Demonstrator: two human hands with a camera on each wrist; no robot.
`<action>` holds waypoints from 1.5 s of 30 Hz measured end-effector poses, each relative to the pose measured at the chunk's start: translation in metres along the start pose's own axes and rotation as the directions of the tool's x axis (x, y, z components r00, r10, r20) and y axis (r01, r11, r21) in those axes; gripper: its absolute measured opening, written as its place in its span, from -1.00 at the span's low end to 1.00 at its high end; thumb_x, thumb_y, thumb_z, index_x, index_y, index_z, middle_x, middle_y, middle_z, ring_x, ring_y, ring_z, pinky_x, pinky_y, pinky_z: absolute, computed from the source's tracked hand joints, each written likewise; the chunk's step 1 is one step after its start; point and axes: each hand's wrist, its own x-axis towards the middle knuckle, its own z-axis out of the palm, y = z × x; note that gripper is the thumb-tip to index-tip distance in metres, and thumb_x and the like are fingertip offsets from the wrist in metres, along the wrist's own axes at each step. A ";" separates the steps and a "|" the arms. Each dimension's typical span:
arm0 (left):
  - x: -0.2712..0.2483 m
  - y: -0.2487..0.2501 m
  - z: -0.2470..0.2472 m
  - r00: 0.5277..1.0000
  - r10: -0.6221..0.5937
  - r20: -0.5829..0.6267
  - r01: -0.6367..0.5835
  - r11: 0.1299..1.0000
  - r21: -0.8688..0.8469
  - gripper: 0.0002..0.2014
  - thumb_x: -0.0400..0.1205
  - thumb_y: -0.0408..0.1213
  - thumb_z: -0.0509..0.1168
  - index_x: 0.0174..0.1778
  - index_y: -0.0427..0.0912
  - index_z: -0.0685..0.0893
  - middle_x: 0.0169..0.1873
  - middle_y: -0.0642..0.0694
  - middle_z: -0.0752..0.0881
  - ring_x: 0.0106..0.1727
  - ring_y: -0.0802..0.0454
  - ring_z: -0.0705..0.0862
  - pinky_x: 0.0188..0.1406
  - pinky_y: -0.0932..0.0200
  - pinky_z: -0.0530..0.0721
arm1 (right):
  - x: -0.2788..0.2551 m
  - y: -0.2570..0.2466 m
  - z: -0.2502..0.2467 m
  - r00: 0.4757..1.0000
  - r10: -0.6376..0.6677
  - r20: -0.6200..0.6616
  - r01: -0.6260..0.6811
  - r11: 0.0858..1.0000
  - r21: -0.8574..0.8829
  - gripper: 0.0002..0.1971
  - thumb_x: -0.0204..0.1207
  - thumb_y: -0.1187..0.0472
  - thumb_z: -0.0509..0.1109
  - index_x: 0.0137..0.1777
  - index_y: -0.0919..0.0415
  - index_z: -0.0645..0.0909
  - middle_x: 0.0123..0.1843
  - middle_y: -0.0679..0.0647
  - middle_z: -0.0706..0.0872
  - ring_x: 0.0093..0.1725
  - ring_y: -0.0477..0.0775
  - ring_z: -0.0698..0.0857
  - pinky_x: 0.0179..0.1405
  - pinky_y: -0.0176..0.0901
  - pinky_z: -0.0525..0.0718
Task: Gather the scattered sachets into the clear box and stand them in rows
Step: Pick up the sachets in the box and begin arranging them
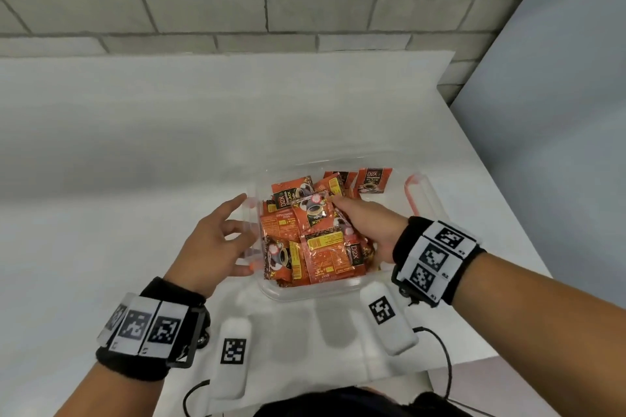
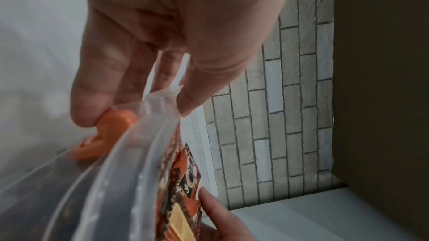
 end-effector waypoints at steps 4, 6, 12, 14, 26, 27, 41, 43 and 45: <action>0.002 0.000 -0.001 1.000 -0.007 0.002 0.007 1.000 -0.016 -0.43 0.65 -0.41 0.33 0.54 0.12 0.40 0.00 -0.12 0.77 -0.17 -0.16 0.78 -0.21 -0.15 0.80 | 0.006 -0.001 0.018 0.997 -0.075 -0.020 0.073 0.995 -0.069 -0.31 0.70 -0.15 0.07 0.69 0.18 -0.04 0.71 0.10 0.05 0.66 0.17 0.10 0.57 0.06 0.14; 0.002 0.000 -0.001 1.000 -0.007 0.004 0.007 1.000 -0.010 -0.43 0.65 -0.41 0.33 0.54 0.13 0.40 0.00 -0.11 0.77 -0.15 -0.17 0.79 -0.23 -0.12 0.79 | 0.008 -0.001 0.019 0.996 -0.090 -0.012 0.089 0.993 -0.072 -0.32 0.71 -0.13 0.06 0.69 0.18 -0.04 0.71 0.09 0.04 0.66 0.15 0.10 0.58 0.04 0.12; 0.001 0.001 -0.002 1.000 -0.016 0.023 0.017 0.999 -0.031 -0.43 0.64 -0.44 0.32 0.52 0.13 0.41 0.03 -0.14 0.76 -0.19 -0.13 0.80 -0.37 0.03 0.77 | 0.001 -0.001 -0.008 0.996 -0.062 -0.061 0.061 0.998 -0.020 -0.32 0.66 -0.20 0.13 0.67 0.11 0.09 0.66 0.08 0.23 0.61 0.20 0.25 0.51 0.23 0.23; 0.002 0.001 -0.003 1.000 -0.015 0.025 0.016 0.999 -0.030 -0.43 0.64 -0.45 0.32 0.52 0.13 0.42 0.03 -0.15 0.76 -0.20 -0.13 0.80 -0.38 0.04 0.77 | 0.000 -0.008 -0.024 0.985 -0.072 -0.154 0.074 0.997 0.012 -0.35 0.68 -0.13 0.15 0.66 0.16 0.12 0.67 0.11 0.20 0.62 0.22 0.22 0.52 0.27 0.22; 0.000 0.004 -0.004 0.999 -0.004 0.033 0.005 1.000 -0.023 -0.45 0.62 -0.42 0.36 0.47 0.13 0.46 -0.01 -0.13 0.75 -0.27 -0.07 0.77 -0.29 -0.04 0.79 | 0.028 -0.029 -0.040 0.971 0.003 -0.239 -0.008 1.000 -0.020 -0.53 0.62 0.21 0.31 0.51 0.30 0.39 0.39 0.30 0.50 0.32 0.34 0.53 0.20 0.16 0.62; 0.001 0.004 -0.005 0.999 -0.005 0.034 0.005 1.000 -0.022 -0.45 0.62 -0.42 0.36 0.47 0.13 0.45 -0.02 -0.13 0.75 -0.28 -0.05 0.77 -0.29 -0.04 0.79 | 0.031 -0.031 -0.038 0.973 0.017 -0.230 -0.021 1.000 -0.016 -0.54 0.62 0.22 0.32 0.48 0.33 0.41 0.38 0.31 0.49 0.29 0.37 0.53 0.12 0.15 0.64; 0.001 0.005 -0.004 0.999 -0.007 0.034 0.008 1.000 -0.017 -0.45 0.62 -0.44 0.36 0.48 0.10 0.46 -0.09 -0.10 0.74 -0.30 -0.05 0.78 -0.33 -0.03 0.78 | 0.055 -0.043 0.012 0.999 -0.031 -0.006 0.030 0.992 -0.119 -0.29 0.46 -0.23 0.30 0.47 0.25 0.45 0.27 0.27 0.70 0.23 0.34 0.70 0.23 0.23 0.67; 0.002 0.005 -0.004 0.999 -0.004 0.032 0.004 1.000 -0.018 -0.45 0.62 -0.44 0.36 0.47 0.09 0.46 -0.10 -0.09 0.73 -0.31 -0.04 0.78 -0.30 -0.05 0.79 | 0.069 -0.040 0.015 0.998 -0.062 0.009 0.063 0.990 -0.127 -0.22 0.42 -0.23 0.31 0.53 0.26 0.39 0.46 0.25 0.56 0.38 0.28 0.58 0.37 0.22 0.56; 0.002 0.005 -0.004 0.999 -0.002 0.032 0.002 1.000 -0.017 -0.45 0.61 -0.43 0.36 0.47 0.09 0.46 -0.08 -0.10 0.74 -0.30 -0.06 0.78 -0.30 -0.06 0.78 | 0.072 -0.039 0.017 0.997 -0.071 0.032 0.074 0.989 -0.129 -0.18 0.40 -0.25 0.31 0.56 0.27 0.35 0.52 0.24 0.49 0.44 0.24 0.53 0.43 0.21 0.50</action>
